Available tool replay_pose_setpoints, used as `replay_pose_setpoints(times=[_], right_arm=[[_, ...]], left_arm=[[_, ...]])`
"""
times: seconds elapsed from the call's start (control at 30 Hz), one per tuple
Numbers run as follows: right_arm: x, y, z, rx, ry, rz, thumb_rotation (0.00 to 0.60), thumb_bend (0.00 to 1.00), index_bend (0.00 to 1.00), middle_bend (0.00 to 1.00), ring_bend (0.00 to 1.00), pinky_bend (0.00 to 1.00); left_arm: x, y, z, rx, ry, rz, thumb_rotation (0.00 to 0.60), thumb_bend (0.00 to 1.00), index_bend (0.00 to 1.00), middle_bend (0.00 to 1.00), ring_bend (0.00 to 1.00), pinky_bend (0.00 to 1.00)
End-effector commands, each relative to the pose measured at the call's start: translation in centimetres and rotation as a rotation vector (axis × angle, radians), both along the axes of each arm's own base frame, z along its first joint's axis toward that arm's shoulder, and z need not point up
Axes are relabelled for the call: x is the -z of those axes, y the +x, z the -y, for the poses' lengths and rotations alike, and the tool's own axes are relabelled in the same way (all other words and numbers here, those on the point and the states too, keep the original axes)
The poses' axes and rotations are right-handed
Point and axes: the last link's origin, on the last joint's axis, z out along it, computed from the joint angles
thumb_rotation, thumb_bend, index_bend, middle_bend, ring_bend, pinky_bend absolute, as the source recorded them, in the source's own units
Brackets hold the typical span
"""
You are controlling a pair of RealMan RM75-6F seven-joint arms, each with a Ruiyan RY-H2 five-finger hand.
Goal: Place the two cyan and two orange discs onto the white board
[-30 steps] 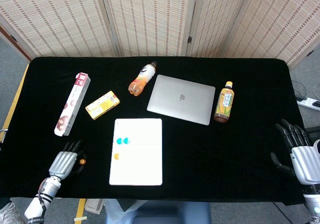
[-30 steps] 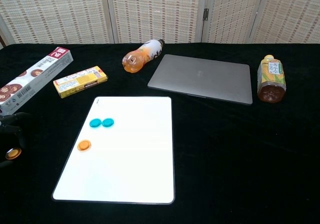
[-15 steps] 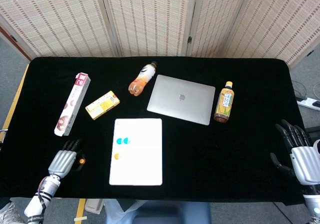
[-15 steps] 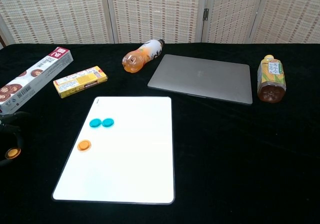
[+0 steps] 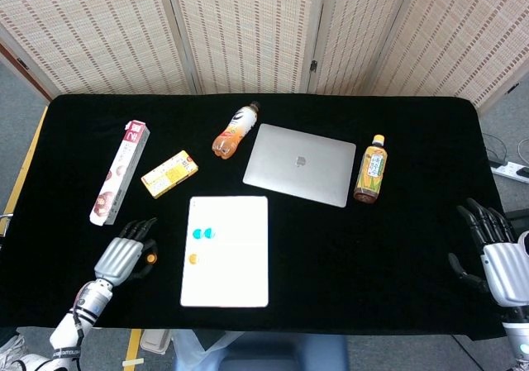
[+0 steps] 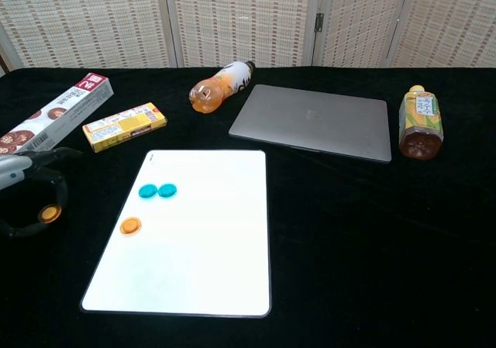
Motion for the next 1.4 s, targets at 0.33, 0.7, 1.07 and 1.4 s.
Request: replay_pose_setpoints(times=[0.33, 0.7, 1.07, 1.4], right_arm=[[-0.2, -0.7, -0.2, 0.018, -0.006, 0.003, 0.6, 0.43, 0.0, 0.0, 0.0, 0.0], [-0.1, -0.8, 0.0, 0.022, -0.002, 0.004, 0.6, 0.43, 0.0, 0.0, 0.0, 0.0], [-0.2, -1.0, -0.1, 0.029, -0.004, 0.006, 0.6, 0.43, 0.0, 0.0, 0.0, 0.0], [-0.3, -1.0, -0.2, 0.029, -0.008, 0.006, 0.6, 0.43, 0.0, 0.0, 0.0, 0.0]], left_arm=[[2.8, 7.8, -2.1, 0.176, -0.113, 0.02, 0.6, 0.43, 0.5, 0.04, 0.0, 0.0], [5.8, 10.1, -2.6, 0.185, -0.201, 0.003, 0.6, 0.43, 0.5, 0.04, 0.0, 0.0], [6.8, 10.1, -2.9, 0.162, -0.208, -0.017, 0.6, 0.43, 0.48, 0.04, 0.0, 0.0], [7.0, 10.2, -2.8, 0.161, -0.206, -0.018, 0.6, 0.43, 0.38, 0.04, 0.0, 0.0]])
